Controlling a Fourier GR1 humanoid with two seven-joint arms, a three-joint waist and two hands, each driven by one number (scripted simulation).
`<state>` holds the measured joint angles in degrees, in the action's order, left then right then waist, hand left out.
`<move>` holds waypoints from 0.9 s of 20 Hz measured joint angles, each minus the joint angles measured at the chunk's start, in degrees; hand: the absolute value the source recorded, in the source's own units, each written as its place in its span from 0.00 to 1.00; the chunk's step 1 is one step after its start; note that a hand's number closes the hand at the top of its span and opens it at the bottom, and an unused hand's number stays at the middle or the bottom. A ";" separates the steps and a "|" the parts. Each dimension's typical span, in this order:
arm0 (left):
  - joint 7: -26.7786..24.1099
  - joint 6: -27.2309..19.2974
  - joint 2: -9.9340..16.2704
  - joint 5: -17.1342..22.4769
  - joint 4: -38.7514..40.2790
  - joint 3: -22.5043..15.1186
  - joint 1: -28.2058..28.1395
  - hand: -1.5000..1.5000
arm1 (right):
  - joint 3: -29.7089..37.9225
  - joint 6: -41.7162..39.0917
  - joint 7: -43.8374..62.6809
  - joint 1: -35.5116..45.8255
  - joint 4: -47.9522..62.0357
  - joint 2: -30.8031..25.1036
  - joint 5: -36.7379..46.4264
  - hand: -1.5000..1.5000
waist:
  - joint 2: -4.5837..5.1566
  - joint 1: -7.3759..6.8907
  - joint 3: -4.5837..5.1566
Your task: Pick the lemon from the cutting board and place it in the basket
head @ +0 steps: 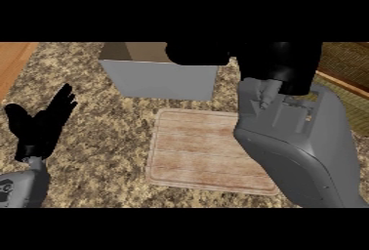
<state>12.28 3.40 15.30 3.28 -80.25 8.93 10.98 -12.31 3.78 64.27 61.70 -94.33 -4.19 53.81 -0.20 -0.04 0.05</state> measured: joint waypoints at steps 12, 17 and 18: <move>1.74 0.54 0.65 0.47 -0.18 0.71 1.49 0.50 | 12.32 -2.68 -5.28 6.46 15.44 -10.37 3.52 1.00 | 0.20 -0.28 -0.02; 0.93 0.78 0.37 0.47 0.36 0.89 1.35 0.50 | 16.67 -3.16 -8.25 5.17 18.97 -15.36 2.97 1.00 | 0.25 -0.14 -0.04; 0.69 0.86 0.47 0.48 0.32 1.08 1.00 0.50 | 17.48 -3.34 -9.00 4.41 19.11 -16.31 2.52 1.00 | 0.23 -0.12 -0.04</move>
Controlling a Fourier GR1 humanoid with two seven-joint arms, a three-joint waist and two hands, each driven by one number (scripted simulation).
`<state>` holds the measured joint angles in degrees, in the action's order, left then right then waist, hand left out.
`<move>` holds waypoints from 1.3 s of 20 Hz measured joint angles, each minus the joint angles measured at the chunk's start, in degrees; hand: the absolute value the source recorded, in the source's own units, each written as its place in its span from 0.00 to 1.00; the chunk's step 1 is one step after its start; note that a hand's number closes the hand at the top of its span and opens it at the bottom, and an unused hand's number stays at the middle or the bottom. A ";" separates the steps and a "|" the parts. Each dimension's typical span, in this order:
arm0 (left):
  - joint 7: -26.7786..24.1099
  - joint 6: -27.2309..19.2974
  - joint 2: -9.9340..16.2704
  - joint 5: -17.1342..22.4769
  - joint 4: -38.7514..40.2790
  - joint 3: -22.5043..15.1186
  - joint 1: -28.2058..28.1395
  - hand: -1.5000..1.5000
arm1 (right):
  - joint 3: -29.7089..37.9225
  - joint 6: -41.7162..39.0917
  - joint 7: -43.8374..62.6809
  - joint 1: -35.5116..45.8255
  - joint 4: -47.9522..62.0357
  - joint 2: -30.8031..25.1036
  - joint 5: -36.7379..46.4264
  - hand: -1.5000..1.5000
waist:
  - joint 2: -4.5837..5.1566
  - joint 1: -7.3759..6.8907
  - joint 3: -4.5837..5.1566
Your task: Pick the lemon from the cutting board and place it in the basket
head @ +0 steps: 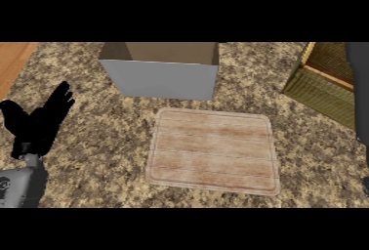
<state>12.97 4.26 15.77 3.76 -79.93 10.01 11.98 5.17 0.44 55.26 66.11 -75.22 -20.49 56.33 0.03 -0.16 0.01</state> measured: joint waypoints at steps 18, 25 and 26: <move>0.43 -0.15 -1.08 -0.63 0.17 -0.15 0.76 0.50 | 10.73 12.79 -13.92 -13.48 6.44 -6.31 -4.02 0.00 | 0.07 -0.32 -0.03; 0.05 0.13 -1.39 -1.08 -0.70 -0.37 -0.30 0.50 | 13.91 17.36 -21.23 -12.67 16.51 -8.52 -7.16 0.00 | 0.14 -0.49 -0.03; -0.17 -0.13 -1.54 -1.46 -0.04 -0.49 0.18 0.50 | 14.16 17.22 -22.77 -12.39 17.49 -8.83 -8.12 0.00 | 0.15 -0.43 -0.04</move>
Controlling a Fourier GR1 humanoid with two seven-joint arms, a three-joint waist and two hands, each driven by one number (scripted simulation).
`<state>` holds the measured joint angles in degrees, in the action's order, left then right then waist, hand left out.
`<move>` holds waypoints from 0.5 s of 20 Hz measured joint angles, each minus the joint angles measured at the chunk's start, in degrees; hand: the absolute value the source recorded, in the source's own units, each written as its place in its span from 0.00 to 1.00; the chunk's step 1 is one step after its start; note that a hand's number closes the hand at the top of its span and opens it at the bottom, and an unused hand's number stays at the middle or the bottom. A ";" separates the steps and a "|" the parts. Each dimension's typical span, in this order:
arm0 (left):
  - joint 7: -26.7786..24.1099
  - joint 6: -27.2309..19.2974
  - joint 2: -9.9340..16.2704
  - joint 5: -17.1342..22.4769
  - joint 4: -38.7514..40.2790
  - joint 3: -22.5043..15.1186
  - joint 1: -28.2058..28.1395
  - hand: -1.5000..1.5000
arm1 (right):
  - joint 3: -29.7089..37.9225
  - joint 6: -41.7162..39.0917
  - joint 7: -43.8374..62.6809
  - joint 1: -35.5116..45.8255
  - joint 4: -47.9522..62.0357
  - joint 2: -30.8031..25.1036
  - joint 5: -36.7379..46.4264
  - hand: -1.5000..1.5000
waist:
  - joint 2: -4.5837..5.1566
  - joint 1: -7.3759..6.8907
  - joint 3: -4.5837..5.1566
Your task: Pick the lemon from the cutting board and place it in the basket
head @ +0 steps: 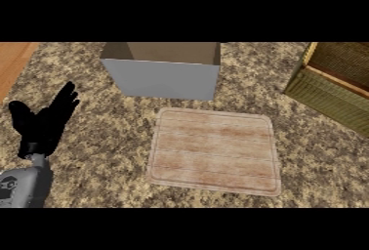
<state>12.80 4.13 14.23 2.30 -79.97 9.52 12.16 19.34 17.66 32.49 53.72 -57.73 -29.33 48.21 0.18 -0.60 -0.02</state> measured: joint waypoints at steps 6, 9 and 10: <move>0.95 -0.44 -0.18 -0.15 -0.67 0.17 0.04 0.50 | 2.89 4.58 -3.41 -0.76 -0.40 -0.16 -3.71 0.00 | -0.12 0.27 0.01; 0.03 -0.20 0.10 -0.09 -0.56 0.60 -0.59 0.50 | 6.95 7.41 -3.38 -0.64 -1.81 -1.59 -6.67 0.00 | -0.18 0.48 0.00; 0.15 -0.35 -0.10 -0.18 -0.96 0.43 -0.73 0.50 | 8.50 7.93 -3.39 -0.93 -2.27 -2.25 -7.96 0.00 | -0.22 0.56 0.00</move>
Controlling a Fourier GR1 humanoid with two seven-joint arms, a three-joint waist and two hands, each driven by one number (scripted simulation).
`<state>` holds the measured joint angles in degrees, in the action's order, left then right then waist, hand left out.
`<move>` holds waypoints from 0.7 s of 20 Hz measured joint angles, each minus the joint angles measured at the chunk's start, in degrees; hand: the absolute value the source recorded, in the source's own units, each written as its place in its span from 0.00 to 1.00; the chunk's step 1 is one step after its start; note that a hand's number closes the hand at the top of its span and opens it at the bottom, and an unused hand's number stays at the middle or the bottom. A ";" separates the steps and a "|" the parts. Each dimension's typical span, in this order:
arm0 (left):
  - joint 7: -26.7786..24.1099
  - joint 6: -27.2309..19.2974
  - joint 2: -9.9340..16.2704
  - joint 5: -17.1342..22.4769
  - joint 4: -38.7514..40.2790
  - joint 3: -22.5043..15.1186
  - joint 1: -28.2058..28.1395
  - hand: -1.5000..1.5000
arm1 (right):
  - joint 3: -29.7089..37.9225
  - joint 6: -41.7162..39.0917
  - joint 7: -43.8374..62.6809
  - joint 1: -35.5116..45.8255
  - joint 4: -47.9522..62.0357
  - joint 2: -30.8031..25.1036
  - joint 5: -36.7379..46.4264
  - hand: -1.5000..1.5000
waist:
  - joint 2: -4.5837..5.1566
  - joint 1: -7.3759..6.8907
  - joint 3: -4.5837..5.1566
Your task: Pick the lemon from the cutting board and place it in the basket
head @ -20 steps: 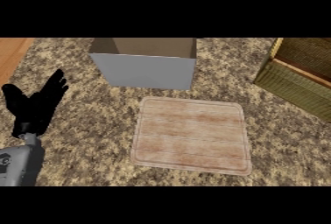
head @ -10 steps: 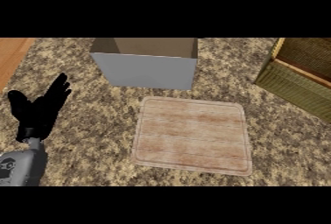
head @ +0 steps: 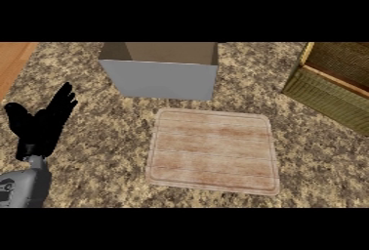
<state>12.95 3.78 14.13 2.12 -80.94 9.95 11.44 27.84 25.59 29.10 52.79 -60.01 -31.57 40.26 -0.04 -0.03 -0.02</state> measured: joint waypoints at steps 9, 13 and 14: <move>0.65 -0.14 0.36 0.10 -0.92 0.77 -1.44 0.50 | 12.61 -7.93 1.53 -12.44 -13.22 -5.84 -15.22 0.00 | -0.39 1.42 0.01; 0.55 0.47 0.81 0.66 -1.03 1.40 -1.93 0.50 | 17.78 -17.18 2.56 -20.66 -19.27 -8.68 -22.81 0.00 | -0.42 1.68 0.01; 0.97 0.32 0.74 0.68 -1.23 1.39 -1.81 0.50 | 19.81 -19.73 1.74 -22.66 -19.30 -9.82 -25.08 0.00 | -0.43 1.82 0.00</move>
<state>13.92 4.10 14.87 2.80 -82.16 11.34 9.62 47.65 5.86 30.84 30.13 -79.31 -41.39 15.18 -0.47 1.78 -0.02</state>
